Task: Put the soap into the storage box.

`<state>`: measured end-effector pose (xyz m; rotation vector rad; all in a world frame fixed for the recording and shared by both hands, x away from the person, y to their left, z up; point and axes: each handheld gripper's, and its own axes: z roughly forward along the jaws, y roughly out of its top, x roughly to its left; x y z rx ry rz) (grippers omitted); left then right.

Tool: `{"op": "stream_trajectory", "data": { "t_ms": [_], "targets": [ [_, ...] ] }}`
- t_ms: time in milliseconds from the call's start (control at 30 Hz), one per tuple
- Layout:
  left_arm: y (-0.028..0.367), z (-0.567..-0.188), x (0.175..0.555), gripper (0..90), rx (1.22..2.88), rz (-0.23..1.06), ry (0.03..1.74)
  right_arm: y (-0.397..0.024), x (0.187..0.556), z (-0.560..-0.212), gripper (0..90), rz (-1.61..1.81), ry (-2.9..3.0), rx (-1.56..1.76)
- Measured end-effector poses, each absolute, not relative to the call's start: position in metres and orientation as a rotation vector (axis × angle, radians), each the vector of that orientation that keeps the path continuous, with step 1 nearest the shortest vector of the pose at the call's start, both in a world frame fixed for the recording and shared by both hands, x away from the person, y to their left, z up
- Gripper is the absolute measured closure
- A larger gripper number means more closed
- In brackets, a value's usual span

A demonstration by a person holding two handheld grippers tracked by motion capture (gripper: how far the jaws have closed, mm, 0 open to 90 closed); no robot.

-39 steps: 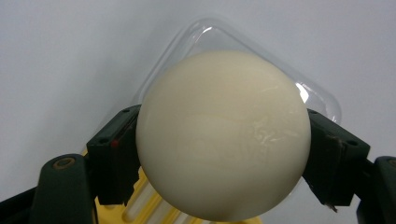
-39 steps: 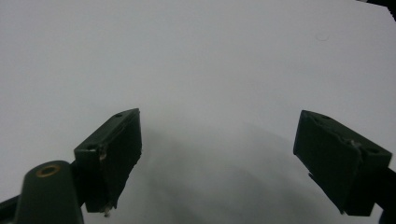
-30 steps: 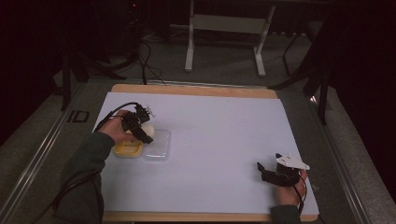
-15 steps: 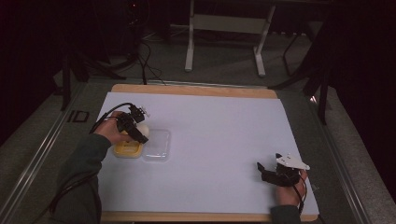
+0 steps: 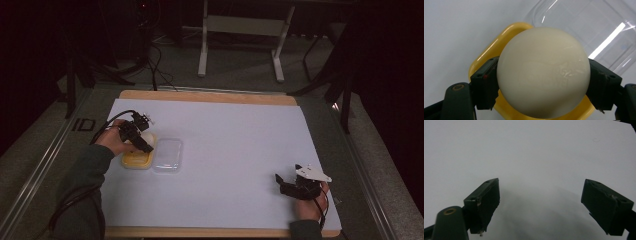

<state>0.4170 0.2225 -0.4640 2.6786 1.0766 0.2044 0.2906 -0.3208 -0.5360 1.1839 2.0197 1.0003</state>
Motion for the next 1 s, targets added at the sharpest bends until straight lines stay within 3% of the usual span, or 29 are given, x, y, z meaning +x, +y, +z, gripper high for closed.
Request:
{"op": "stream_trajectory", "data": {
  "t_ms": [1000],
  "targets": [
    [0.236,-0.492,0.416,23.0,2.717,0.169,1.102,-0.321,0.29,-0.536,15.3,1.002,2.019,1.18]
  ]
}}
